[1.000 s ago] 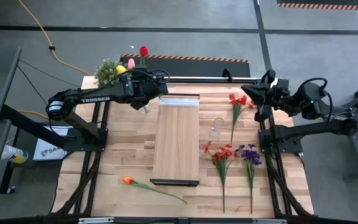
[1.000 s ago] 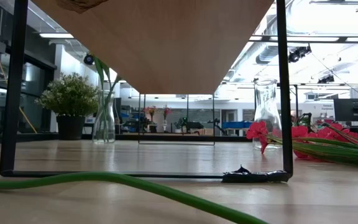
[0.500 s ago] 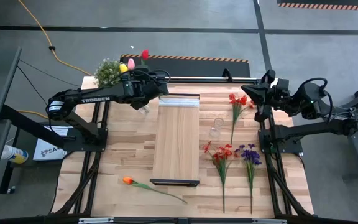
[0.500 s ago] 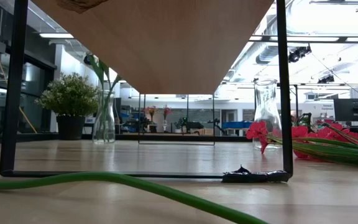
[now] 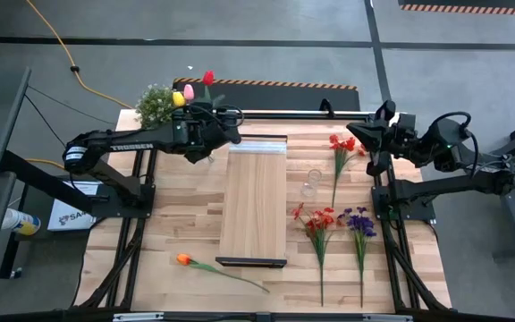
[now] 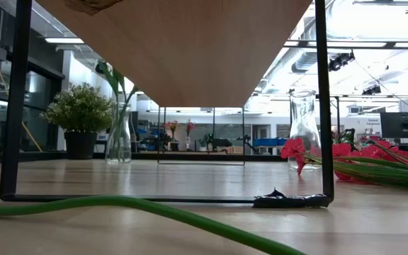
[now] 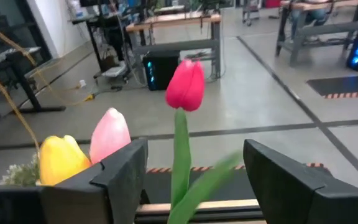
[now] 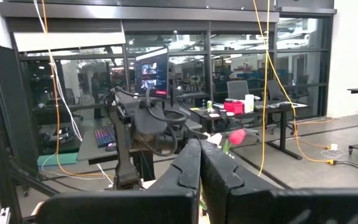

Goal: Pick and place flowers into a vace then onto a shelf
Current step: Put the orange flower into the left vase

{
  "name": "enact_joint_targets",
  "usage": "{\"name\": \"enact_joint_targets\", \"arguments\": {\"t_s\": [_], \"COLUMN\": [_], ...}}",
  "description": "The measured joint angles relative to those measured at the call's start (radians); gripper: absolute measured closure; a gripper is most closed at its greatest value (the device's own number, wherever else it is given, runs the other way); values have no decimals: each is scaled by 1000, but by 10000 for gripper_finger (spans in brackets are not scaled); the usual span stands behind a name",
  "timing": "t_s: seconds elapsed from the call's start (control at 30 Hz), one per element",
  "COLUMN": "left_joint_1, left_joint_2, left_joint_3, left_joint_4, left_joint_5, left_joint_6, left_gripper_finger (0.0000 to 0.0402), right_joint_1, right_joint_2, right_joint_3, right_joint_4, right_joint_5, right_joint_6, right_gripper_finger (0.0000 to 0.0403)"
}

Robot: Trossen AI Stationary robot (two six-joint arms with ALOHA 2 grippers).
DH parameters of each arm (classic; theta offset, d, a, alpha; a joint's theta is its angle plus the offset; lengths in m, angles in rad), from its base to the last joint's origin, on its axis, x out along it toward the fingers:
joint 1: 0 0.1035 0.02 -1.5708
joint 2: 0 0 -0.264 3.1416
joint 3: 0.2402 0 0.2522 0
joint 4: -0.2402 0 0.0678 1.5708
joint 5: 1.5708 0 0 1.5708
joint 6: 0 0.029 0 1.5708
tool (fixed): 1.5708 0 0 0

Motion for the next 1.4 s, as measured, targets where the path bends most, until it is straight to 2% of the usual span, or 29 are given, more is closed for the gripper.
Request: {"name": "enact_joint_targets", "arguments": {"t_s": [0.37, 0.57, 0.73, 0.93, 1.1, 1.4], "left_joint_1": [-109, -187, -259, -386, -508, -741], "left_joint_2": [-93, -135, -145, -145, -144, -142], "left_joint_3": [1, 86, 192, 294, 335, 343], "left_joint_4": [141, 211, 208, 204, 214, 210], "left_joint_5": [-78, -77, -11, 120, 206, 217], "left_joint_6": [191, 329, 346, 416, 411, 203], "left_gripper_finger": [80, 85, 84, 81, 80, 80], "right_joint_1": [0, 0, 0, 0, 0, 0], "right_joint_2": [0, 0, 0, 0, -1, -1], "right_joint_3": [0, 0, 0, 0, 0, 0], "right_joint_4": [0, 0, 0, 0, 0, 0], "right_joint_5": [-2, -2, -3, -3, -3, -22], "right_joint_6": [0, 0, 0, 2, 3, 88], "right_gripper_finger": [402, 402, 402, 402, 402, 402]}}
